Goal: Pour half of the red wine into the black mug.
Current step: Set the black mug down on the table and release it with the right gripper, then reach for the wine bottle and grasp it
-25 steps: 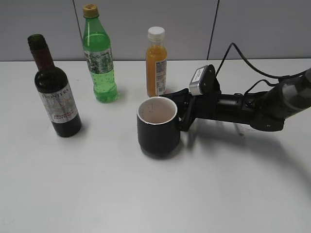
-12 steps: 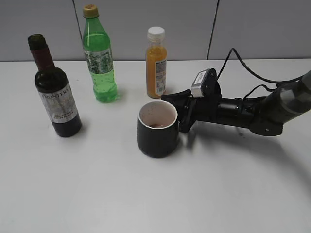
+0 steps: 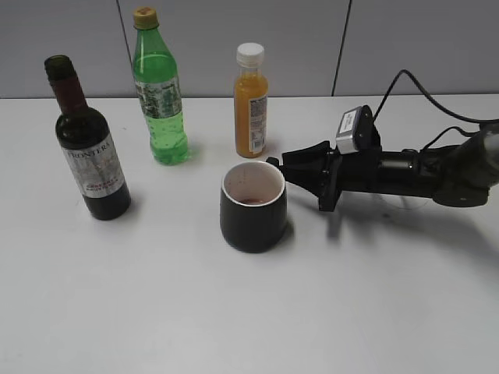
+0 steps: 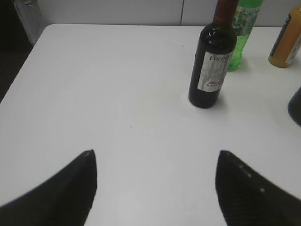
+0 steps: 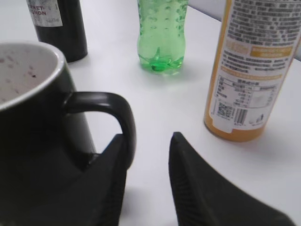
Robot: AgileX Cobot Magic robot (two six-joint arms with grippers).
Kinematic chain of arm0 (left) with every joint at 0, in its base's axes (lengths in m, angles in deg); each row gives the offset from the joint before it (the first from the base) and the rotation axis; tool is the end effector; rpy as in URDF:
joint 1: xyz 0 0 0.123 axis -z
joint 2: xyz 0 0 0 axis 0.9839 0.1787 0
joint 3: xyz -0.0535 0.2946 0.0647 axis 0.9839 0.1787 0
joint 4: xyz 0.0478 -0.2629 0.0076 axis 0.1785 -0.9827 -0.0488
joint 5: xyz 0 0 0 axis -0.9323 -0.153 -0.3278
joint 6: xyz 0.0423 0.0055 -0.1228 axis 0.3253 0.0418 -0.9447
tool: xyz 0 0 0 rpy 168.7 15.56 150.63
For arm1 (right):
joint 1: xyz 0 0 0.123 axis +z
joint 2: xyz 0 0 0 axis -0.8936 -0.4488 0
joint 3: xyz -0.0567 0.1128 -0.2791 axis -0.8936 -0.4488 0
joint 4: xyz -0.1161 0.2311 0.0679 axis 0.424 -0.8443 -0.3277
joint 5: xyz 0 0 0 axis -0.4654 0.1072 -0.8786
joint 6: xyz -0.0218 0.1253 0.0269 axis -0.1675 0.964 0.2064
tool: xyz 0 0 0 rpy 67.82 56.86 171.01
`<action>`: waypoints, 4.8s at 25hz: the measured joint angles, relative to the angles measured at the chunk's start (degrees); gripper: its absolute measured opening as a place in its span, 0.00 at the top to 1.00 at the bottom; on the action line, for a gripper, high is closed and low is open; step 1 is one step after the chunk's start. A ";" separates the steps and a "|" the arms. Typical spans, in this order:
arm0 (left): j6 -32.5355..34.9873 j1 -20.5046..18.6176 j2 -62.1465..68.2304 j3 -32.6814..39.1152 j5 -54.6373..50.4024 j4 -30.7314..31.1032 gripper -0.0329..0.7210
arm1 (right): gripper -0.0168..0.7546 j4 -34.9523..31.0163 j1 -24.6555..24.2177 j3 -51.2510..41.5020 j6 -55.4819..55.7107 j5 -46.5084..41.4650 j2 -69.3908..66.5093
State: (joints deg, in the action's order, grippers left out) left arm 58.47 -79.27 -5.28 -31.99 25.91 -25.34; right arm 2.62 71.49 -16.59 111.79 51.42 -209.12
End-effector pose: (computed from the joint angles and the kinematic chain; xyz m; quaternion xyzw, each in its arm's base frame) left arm 0.0203 -0.0123 0.2712 0.0462 0.8455 -0.0304 0.5310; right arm 0.4128 0.1752 0.0476 -0.4418 0.6336 0.3868 0.5037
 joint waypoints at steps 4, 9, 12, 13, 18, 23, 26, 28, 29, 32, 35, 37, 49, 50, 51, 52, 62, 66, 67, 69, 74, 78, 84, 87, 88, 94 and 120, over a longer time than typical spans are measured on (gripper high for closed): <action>0.00 0.00 0.00 0.00 0.00 0.00 0.18 | 0.67 4.21 -3.00 0.00 1.26 0.11 0.94; 0.00 0.00 0.00 0.00 0.00 0.00 0.18 | 0.67 7.26 -6.39 0.00 3.00 0.13 1.28; 0.00 0.00 0.00 0.00 0.00 0.00 0.18 | 0.67 7.56 -8.52 0.00 3.24 0.18 1.32; 0.00 0.00 0.00 0.00 0.00 0.00 0.18 | 0.67 7.50 -9.41 0.00 3.29 0.18 1.32; 0.00 0.00 0.00 0.00 0.00 0.00 0.18 | 0.51 3.43 -14.11 0.00 3.34 0.18 3.19; 0.00 0.00 0.00 0.00 0.00 0.00 0.18 | 0.18 -1.37 -17.25 -0.10 3.34 -5.57 8.69; 0.00 0.00 0.00 0.00 0.00 0.00 0.18 | 0.13 -8.97 -17.28 -0.10 3.34 -19.24 12.76; 0.00 0.00 0.00 0.00 0.00 0.00 0.18 | 0.13 -17.69 -17.28 -0.03 3.34 -27.86 15.26; 0.00 0.00 0.00 0.00 0.00 0.00 0.18 | 0.13 -22.60 -17.28 0.39 3.39 -32.95 16.48; 0.00 0.00 0.00 0.00 0.00 0.00 0.18 | 0.13 -29.89 -17.28 2.62 5.09 -48.68 19.81; 0.00 0.00 0.00 0.00 0.00 0.00 0.18 | 0.14 -32.92 -17.28 5.10 7.23 -63.19 22.44; 0.00 0.00 0.00 0.00 0.00 0.00 0.18 | 0.14 -37.35 -17.28 6.34 4.77 -71.52 23.93; 0.00 0.00 0.00 0.00 0.00 0.00 0.18 | 0.25 -82.85 -16.94 25.88 -37.75 -128.99 25.30; 0.00 0.00 0.00 0.00 0.00 0.00 0.18 | 0.25 -82.80 -16.94 26.58 -37.87 -132.49 25.35; 0.00 0.00 0.00 0.00 0.00 0.00 0.18 | 0.26 -82.39 -16.94 26.58 -37.98 -134.62 25.66; 0.00 0.00 0.00 0.00 0.00 0.00 0.18 | 0.26 -81.86 -16.94 26.28 -38.07 -135.71 26.25; 0.00 0.00 0.00 0.00 0.00 0.00 0.18 | 0.26 -76.15 -16.94 5.59 -38.34 -136.89 46.75; 0.00 0.00 0.00 0.00 0.00 0.00 0.18 | 0.26 -76.03 -16.94 -4.33 -38.34 -134.64 58.65; 0.00 0.00 0.00 0.00 0.00 0.00 0.18 | 0.26 -76.03 -16.94 -6.85 -38.34 -133.49 61.68; 0.00 0.00 0.00 0.00 0.00 0.00 0.18 | 0.26 -76.03 -16.94 -11.50 -38.34 -130.90 67.04; 0.00 0.00 0.00 0.00 0.00 0.00 0.18 | 0.26 -76.03 -16.94 -23.16 -38.40 -126.38 79.10; 0.00 0.00 0.00 0.00 0.00 0.00 0.18 | 0.26 -76.03 -16.94 -32.03 -38.40 -124.19 86.88; 0.00 0.00 0.00 0.00 0.05 0.00 0.18 | 0.26 -75.57 -16.94 -41.86 -38.40 -123.09 99.49; 0.00 0.00 0.00 0.00 0.05 0.00 0.18 | 0.26 -75.47 -16.94 -42.17 -38.46 -123.16 105.76; 0.00 0.00 0.00 0.00 0.05 0.00 0.18 | 0.26 -75.47 -16.94 -42.17 -38.46 -123.16 107.72; 0.00 0.00 0.00 0.00 0.05 0.00 0.18 | 0.26 -75.67 -16.94 -42.17 -38.46 -123.18 120.29; 0.00 0.00 0.00 0.05 0.05 0.00 0.18 | 0.26 -71.82 -4.48 -42.37 -26.83 -123.24 136.38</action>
State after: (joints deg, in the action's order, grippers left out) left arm 58.47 -79.27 -5.28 -31.94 25.97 -25.34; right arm -69.19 67.01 -58.96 84.96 -71.82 -72.75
